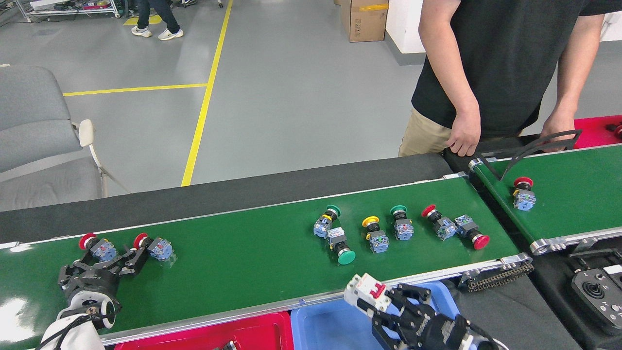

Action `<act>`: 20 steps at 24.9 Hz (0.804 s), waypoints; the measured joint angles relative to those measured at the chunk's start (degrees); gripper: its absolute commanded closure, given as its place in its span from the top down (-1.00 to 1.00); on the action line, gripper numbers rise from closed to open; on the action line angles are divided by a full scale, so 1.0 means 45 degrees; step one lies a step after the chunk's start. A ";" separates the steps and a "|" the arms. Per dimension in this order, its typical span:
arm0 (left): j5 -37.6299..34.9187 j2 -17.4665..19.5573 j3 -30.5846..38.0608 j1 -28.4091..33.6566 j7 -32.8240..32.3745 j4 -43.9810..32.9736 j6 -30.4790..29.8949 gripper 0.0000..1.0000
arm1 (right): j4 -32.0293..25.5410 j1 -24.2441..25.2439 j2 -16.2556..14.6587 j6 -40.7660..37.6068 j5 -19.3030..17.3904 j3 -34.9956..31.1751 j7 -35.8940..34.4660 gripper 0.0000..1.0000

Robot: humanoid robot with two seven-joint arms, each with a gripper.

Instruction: Pick switch part from conveyor to tray

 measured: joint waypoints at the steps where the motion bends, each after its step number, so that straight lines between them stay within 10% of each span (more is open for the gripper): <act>1: 0.0053 0.0000 0.0028 0.0001 0.0119 0.0008 0.0014 -0.65 | -0.0010 -0.0001 0.0159 -0.0038 -0.0002 -0.0121 -0.0001 1.00; 8: 0.0303 -0.0003 -0.0032 0.0508 0.0554 -0.0782 -0.0222 -0.77 | -0.0443 -0.0002 0.1459 0.2037 0.0175 -0.0976 0.0000 0.98; 15: 0.0303 -0.0019 -0.0039 0.6042 0.0589 -0.8142 -0.5361 -0.64 | -0.0504 0.0459 0.1739 0.8062 0.1356 -0.1000 -0.0466 0.98; 17: 0.0433 -0.0209 0.0005 0.7797 0.0594 -1.0070 -0.7417 -0.29 | -0.0505 0.0485 0.1739 0.8642 0.1371 -0.1045 -0.0606 0.98; 20: 0.0748 -0.0858 -0.0036 0.9094 0.0594 -1.1361 -0.9454 1.00 | -0.0504 0.0532 0.1739 0.9024 0.1376 -0.1066 -0.0669 0.98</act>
